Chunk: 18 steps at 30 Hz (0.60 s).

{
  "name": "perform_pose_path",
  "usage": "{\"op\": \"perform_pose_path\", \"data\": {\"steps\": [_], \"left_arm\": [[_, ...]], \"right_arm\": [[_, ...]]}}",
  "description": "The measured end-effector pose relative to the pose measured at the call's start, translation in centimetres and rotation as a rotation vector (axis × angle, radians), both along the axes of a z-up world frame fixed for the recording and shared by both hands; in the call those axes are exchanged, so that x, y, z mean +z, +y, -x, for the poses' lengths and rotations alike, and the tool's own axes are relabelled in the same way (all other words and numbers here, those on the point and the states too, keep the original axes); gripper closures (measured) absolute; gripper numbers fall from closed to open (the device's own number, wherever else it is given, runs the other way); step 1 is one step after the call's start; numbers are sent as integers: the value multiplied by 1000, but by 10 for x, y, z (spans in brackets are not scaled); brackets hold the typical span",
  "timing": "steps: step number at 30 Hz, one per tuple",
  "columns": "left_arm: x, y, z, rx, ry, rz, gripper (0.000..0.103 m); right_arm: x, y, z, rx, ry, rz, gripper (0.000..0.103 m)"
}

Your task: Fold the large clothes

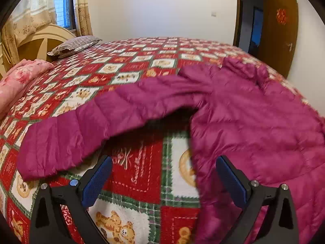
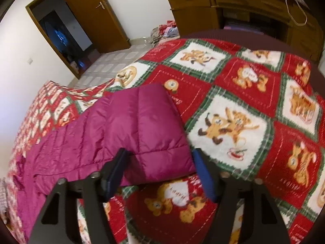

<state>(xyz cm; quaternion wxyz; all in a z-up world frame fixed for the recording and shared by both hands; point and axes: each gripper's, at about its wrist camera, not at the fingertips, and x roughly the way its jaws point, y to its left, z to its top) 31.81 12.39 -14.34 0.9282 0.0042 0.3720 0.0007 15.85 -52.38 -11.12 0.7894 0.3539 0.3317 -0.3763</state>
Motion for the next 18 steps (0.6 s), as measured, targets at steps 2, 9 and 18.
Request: {"op": "perform_pose_path", "data": {"steps": [2, 9, 18], "left_arm": [[-9, 1, -1, 16, 18, 7, 1], [-17, 7, 0, 24, 22, 49, 1], [-17, 9, 0, 29, 25, 69, 1]], "right_arm": [[-1, -3, -1, 8, 1, 4, 56], [9, 4, -6, 63, 8, 51, 84], [79, 48, -23, 212, -83, 220, 87]]}}
